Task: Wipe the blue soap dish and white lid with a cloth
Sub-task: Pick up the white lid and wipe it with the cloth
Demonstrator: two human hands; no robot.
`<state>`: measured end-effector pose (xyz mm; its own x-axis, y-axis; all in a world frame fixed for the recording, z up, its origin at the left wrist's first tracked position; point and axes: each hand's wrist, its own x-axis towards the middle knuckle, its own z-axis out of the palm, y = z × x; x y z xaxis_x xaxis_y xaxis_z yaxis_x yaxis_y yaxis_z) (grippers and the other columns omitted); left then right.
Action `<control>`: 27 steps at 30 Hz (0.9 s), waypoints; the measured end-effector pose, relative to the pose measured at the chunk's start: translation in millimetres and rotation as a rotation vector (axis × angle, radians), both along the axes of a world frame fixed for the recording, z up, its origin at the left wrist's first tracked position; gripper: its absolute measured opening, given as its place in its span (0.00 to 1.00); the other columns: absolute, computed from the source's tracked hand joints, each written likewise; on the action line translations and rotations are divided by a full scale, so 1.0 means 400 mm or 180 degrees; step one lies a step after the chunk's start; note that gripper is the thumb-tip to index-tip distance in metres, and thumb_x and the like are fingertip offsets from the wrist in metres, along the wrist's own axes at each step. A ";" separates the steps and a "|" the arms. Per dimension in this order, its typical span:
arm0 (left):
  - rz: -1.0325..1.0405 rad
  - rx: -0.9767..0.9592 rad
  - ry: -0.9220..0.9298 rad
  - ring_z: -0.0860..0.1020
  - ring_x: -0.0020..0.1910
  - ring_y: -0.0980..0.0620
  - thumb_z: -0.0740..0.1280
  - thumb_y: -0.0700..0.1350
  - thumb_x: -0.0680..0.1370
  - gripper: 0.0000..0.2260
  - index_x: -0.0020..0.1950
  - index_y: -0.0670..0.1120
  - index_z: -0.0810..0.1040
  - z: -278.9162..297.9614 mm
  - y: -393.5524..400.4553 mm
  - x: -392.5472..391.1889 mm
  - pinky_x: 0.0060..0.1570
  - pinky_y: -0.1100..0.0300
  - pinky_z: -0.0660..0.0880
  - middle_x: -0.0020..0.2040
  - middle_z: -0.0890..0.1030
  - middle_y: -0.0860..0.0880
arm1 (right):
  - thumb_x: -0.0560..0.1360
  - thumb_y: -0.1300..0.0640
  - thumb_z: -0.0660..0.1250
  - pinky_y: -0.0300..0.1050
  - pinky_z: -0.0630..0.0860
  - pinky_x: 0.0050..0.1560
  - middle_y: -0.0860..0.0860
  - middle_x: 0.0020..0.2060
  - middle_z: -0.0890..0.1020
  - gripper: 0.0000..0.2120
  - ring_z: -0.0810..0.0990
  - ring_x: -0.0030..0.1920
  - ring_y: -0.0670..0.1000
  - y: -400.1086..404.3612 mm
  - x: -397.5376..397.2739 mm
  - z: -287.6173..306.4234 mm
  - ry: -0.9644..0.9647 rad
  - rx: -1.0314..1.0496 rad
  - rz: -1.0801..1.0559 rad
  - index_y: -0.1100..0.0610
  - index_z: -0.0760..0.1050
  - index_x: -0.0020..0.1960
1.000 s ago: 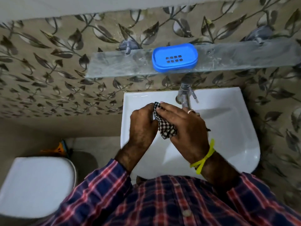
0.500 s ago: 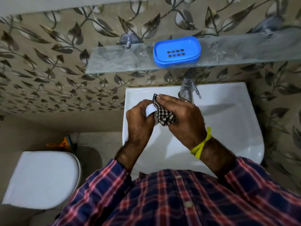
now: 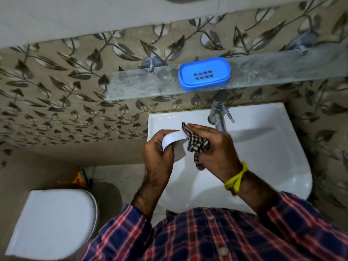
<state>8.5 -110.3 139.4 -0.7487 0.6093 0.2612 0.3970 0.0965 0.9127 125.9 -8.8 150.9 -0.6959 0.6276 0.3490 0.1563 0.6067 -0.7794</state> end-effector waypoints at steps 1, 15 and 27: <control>0.0081 0.0122 -0.0172 0.82 0.44 0.58 0.67 0.31 0.76 0.10 0.49 0.43 0.83 0.002 0.002 0.001 0.46 0.63 0.78 0.44 0.85 0.51 | 0.60 0.71 0.64 0.41 0.71 0.68 0.57 0.62 0.80 0.31 0.79 0.64 0.53 -0.004 -0.006 0.007 0.0060 -0.0001 0.0032 0.64 0.77 0.64; -0.0537 -0.0610 0.0264 0.82 0.45 0.56 0.69 0.39 0.76 0.08 0.47 0.53 0.82 0.026 0.013 -0.010 0.45 0.60 0.77 0.44 0.85 0.57 | 0.63 0.67 0.73 0.48 0.79 0.56 0.54 0.54 0.85 0.23 0.84 0.55 0.53 -0.008 -0.001 0.004 -0.0001 0.0912 -0.0542 0.61 0.82 0.58; 0.0108 -0.0830 0.0486 0.78 0.38 0.63 0.69 0.30 0.68 0.14 0.45 0.47 0.83 0.037 0.005 -0.023 0.41 0.76 0.70 0.39 0.83 0.56 | 0.64 0.70 0.73 0.44 0.75 0.64 0.51 0.62 0.81 0.28 0.80 0.62 0.48 -0.036 -0.005 0.015 -0.0216 0.0465 0.0173 0.56 0.80 0.63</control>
<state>-0.6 -108.3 154.0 -0.7339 0.6459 0.2103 0.5202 0.3353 0.7855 123.8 -23.1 157.0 -0.7525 0.5345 0.3849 0.1695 0.7218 -0.6710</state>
